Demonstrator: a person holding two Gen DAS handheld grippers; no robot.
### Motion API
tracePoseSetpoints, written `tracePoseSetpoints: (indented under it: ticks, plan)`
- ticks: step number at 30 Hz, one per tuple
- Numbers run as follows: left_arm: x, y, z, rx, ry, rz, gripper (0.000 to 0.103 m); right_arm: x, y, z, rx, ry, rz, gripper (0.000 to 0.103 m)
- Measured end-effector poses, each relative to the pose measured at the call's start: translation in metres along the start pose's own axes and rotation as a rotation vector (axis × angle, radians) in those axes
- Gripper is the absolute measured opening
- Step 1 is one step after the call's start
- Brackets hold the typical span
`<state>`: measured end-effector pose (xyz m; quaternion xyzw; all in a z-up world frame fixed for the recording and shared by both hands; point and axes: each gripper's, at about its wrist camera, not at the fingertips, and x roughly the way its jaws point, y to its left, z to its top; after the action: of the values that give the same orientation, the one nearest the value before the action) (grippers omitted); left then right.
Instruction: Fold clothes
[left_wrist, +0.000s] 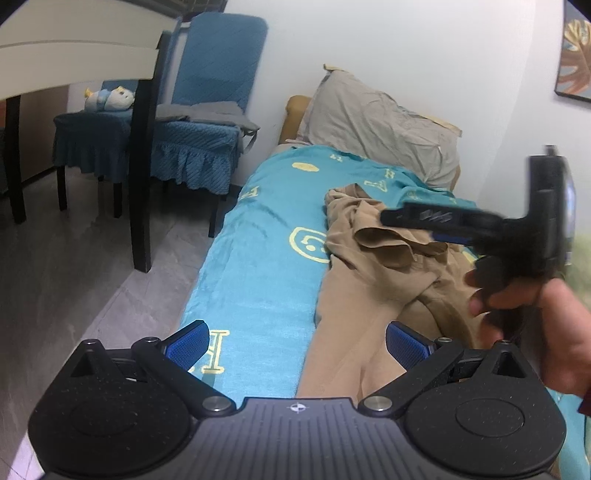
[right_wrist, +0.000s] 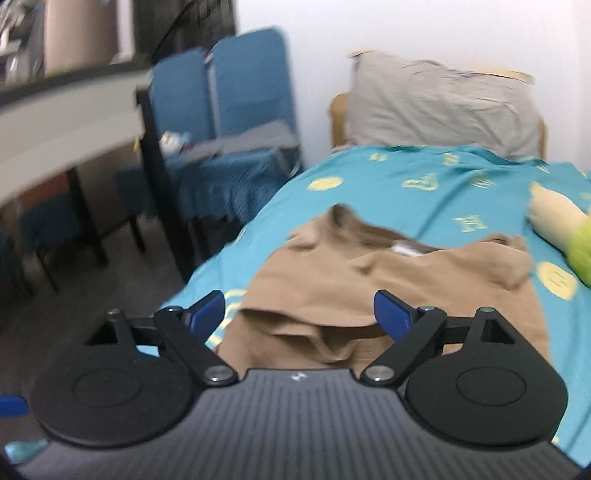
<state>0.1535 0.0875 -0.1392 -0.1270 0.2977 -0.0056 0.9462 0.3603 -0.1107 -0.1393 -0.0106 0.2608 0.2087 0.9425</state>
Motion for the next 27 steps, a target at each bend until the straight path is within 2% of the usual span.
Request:
tracePoseSetpoints:
  ticks: [2,3,4,5,7,13,17,23,27]
  plan:
    - [0.001,0.003,0.0,-0.016,0.009,0.0,0.103,0.016,0.01,-0.002,-0.062,0.024,-0.007,0.087]
    - [0.001,0.003,0.0,-0.016,0.009,-0.001,0.103,0.022,0.014,-0.002,-0.089,0.033,-0.019,0.079]
    - [0.001,0.003,-0.001,-0.015,0.009,-0.001,0.103,0.029,0.016,-0.001,-0.112,0.041,-0.041,0.065]
    - [0.001,0.003,-0.001,-0.015,0.009,-0.001,0.103,0.034,0.016,0.001,-0.115,0.05,-0.059,0.06]
    - [0.002,0.002,-0.001,-0.007,0.009,0.001,0.103,0.04,0.01,0.006,-0.071,0.06,-0.087,0.011]
    - [-0.001,-0.004,-0.005,0.013,0.001,-0.016,0.103,0.027,-0.043,0.027,0.198,-0.047,-0.153,0.007]
    - [-0.003,-0.011,-0.007,0.047,-0.009,-0.04,0.103,0.035,-0.077,0.032,0.316,-0.061,-0.204,0.007]
    - [0.003,-0.023,-0.013,0.104,0.012,-0.069,0.103,0.064,-0.106,0.011,0.388,-0.001,-0.246,0.007]
    - [0.006,-0.027,-0.016,0.132,0.013,-0.074,0.103,0.067,-0.111,-0.002,0.399,0.014,-0.215,0.008]
